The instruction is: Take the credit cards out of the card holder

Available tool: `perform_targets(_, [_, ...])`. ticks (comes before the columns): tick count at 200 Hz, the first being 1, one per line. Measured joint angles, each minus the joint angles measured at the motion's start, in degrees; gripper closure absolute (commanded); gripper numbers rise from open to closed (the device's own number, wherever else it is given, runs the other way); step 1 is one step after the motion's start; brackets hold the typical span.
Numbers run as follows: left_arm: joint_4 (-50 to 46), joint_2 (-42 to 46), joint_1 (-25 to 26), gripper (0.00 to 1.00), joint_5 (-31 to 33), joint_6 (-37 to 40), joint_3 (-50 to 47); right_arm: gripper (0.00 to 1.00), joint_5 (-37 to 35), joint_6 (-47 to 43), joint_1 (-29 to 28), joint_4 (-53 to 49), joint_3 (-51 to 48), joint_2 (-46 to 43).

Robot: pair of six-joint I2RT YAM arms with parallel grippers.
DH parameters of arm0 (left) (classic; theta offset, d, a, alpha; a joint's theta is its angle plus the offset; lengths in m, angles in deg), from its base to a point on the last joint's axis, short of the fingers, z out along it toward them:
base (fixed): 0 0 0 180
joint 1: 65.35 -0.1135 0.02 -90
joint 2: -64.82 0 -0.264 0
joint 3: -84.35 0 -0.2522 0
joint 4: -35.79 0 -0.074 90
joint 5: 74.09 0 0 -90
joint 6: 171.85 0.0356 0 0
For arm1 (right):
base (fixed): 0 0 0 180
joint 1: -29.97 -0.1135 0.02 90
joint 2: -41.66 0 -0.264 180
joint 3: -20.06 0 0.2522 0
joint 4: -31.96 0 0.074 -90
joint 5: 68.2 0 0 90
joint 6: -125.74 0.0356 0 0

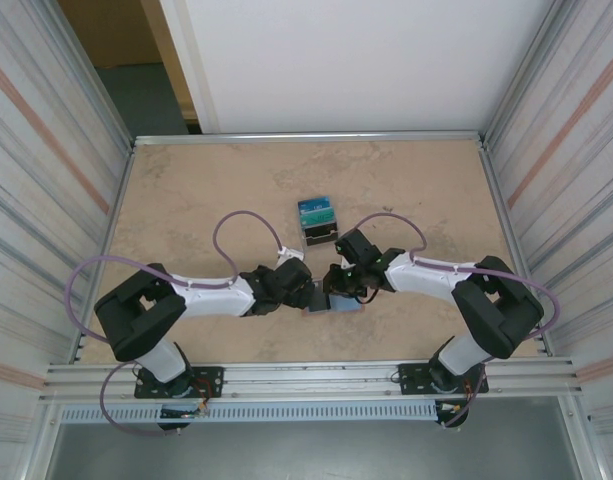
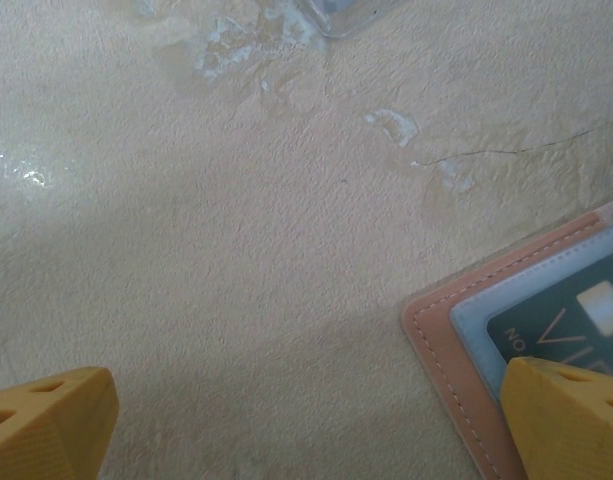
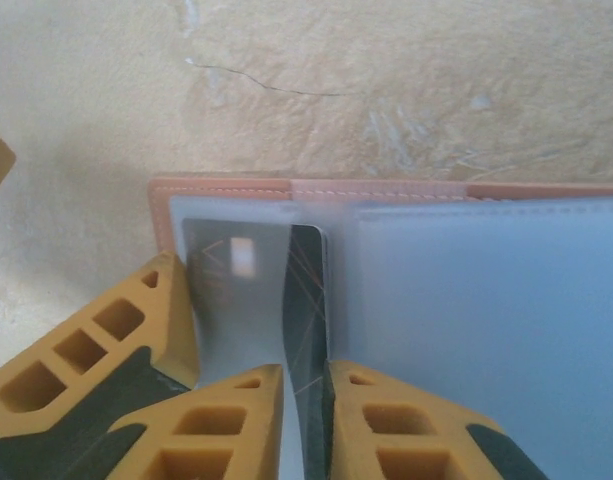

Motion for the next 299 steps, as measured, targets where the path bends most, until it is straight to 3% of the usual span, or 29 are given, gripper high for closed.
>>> perform_targets(140, [-1.16, -0.63, 0.42, 0.01, 0.68, -0.17, 1.03, 0.87, 6.12, 0.31, 3.37, 5.88, -4.44, 0.52])
perform_targets(245, [-2.80, -0.74, 0.42, 0.01, 2.03, -0.20, 1.73, 0.83, 15.65, 2.62, 6.34, 16.33, -7.69, 3.58])
perform_targets(299, [-3.17, -1.16, 0.52, 0.01, 2.45, -0.24, 2.19, 0.91, 17.84, 2.82, 7.34, 19.41, -8.94, 4.07])
